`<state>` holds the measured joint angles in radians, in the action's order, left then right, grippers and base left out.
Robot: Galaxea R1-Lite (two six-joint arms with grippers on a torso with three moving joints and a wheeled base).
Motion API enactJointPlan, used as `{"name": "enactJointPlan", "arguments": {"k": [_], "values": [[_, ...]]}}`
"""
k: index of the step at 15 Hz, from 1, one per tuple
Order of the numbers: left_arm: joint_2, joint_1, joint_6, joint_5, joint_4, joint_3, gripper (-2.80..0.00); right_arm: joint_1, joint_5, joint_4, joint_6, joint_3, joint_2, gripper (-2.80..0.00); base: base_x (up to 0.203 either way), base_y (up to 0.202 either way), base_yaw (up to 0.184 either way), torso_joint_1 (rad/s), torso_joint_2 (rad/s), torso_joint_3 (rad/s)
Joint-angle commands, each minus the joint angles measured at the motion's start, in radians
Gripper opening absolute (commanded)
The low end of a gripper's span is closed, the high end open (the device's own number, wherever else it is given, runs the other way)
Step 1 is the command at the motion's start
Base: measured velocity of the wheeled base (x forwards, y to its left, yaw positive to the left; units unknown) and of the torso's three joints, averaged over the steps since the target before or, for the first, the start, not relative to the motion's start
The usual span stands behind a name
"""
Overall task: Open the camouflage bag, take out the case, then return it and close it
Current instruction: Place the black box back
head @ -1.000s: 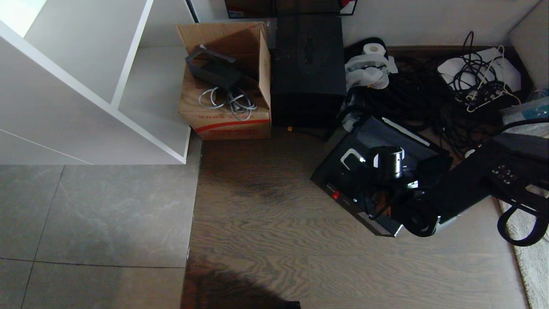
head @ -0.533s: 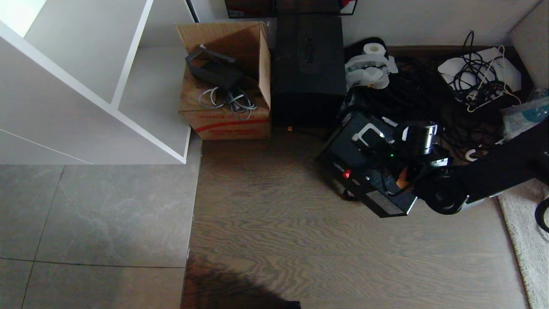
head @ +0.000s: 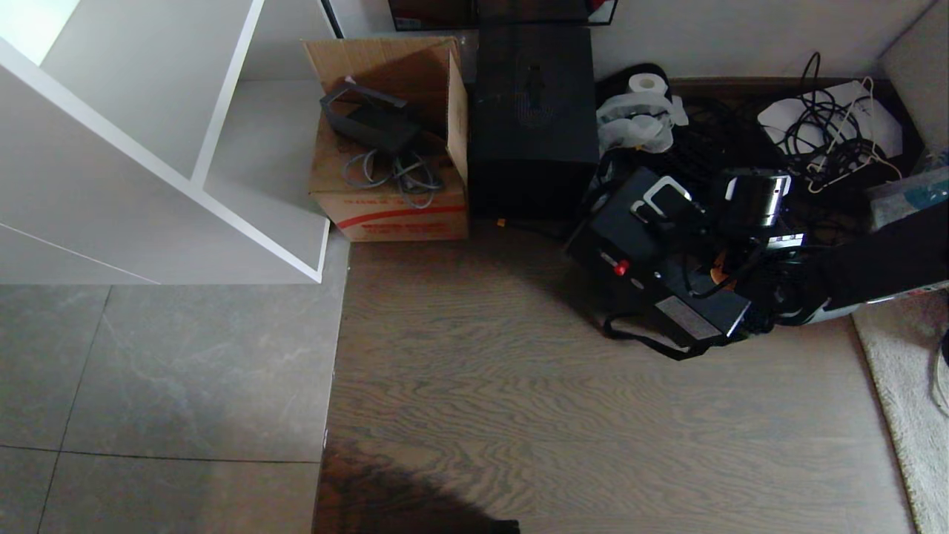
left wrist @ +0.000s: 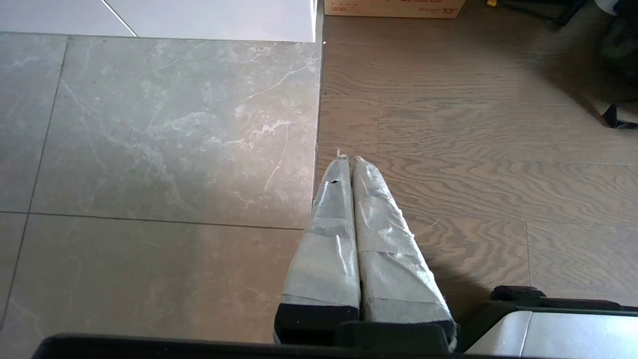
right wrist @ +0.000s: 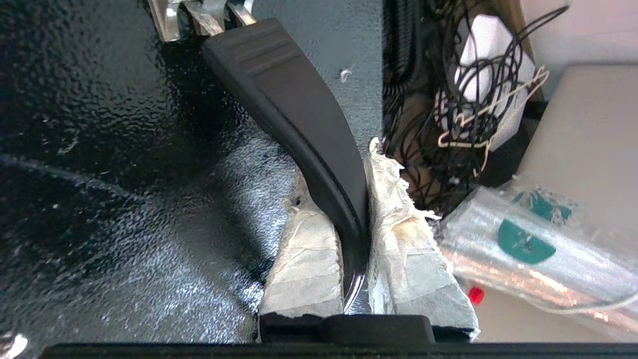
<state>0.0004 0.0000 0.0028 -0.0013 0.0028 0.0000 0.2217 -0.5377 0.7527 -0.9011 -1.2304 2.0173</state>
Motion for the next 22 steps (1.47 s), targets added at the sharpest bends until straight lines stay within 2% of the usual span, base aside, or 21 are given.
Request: {"name": "enactJointPlan", "arguments": {"k": [1, 8, 15, 17, 22], "values": [[0.000, 0.000, 0.000, 0.001, 0.000, 0.000, -2.80, -0.004, 0.001, 0.004, -0.011, -0.015, -0.024, -2.80, 0.000, 0.000, 0.000, 0.000, 0.00, 0.000], [0.000, 0.000, 0.000, 0.000, 0.000, 0.000, -2.80, -0.024, 0.012, -0.051, -0.016, -0.029, -0.061, -2.80, 0.000, 0.000, 0.000, 0.000, 0.00, 0.000], [0.000, 0.000, 0.000, 0.000, 0.000, 0.000, -2.80, -0.116, 0.085, -0.053, -0.018, -0.124, 0.017, -2.80, 0.000, 0.000, 0.000, 0.000, 0.00, 0.000], [0.000, 0.000, 0.000, 0.000, 0.000, 0.000, -2.80, -0.145, 0.135, -0.053, -0.021, -0.144, 0.035, -2.80, 0.000, 0.000, 0.000, 0.000, 0.00, 0.000], [0.000, 0.000, 0.000, 0.000, 0.000, 0.000, -2.80, -0.202, 0.194, -0.062, -0.016, -0.181, 0.061, -2.80, 0.000, 0.000, 0.000, 0.000, 0.00, 0.000]]}}
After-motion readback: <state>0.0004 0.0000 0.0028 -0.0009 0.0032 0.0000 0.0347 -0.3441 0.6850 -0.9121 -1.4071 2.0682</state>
